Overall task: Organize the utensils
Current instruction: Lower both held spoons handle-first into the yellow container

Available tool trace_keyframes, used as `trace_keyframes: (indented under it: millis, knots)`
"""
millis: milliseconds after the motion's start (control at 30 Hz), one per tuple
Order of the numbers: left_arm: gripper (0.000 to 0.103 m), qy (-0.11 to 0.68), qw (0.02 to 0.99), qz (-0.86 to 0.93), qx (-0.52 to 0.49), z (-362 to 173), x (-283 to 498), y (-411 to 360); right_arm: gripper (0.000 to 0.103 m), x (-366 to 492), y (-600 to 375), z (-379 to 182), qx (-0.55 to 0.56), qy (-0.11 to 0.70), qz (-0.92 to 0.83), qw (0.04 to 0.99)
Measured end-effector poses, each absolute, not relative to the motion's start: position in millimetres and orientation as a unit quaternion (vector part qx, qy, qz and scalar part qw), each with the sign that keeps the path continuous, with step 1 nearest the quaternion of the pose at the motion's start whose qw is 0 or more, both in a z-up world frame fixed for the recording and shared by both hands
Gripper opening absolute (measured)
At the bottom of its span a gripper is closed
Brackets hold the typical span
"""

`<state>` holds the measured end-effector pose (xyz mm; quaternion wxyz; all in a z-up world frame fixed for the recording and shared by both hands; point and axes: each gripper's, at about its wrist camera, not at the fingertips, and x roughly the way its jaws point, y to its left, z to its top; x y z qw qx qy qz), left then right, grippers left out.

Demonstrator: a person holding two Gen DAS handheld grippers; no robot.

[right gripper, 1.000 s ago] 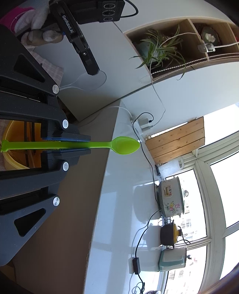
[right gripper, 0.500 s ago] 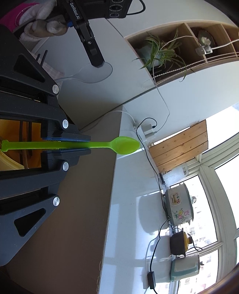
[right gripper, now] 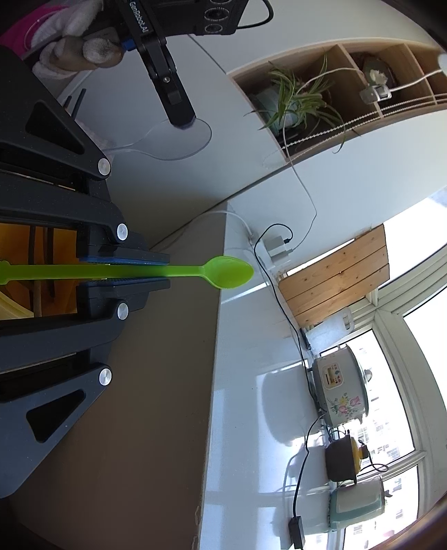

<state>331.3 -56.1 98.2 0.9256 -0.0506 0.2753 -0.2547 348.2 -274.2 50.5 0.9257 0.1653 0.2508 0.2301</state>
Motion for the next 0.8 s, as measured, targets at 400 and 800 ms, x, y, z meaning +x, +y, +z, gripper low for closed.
trace_keyframes:
  millis: [400,800]
  knots:
    - [0.001,0.275,0.928,-0.247,-0.052,97.9,337.8,-55.8,0.005,356.1,-271.5,34.2,0.171,0.261,0.239,0.919]
    - [0.001,0.283,0.924,-0.253,-0.044,91.8,335.1,-60.9,0.005,330.0,-278.4,39.5,0.160,0.254,0.237,0.924]
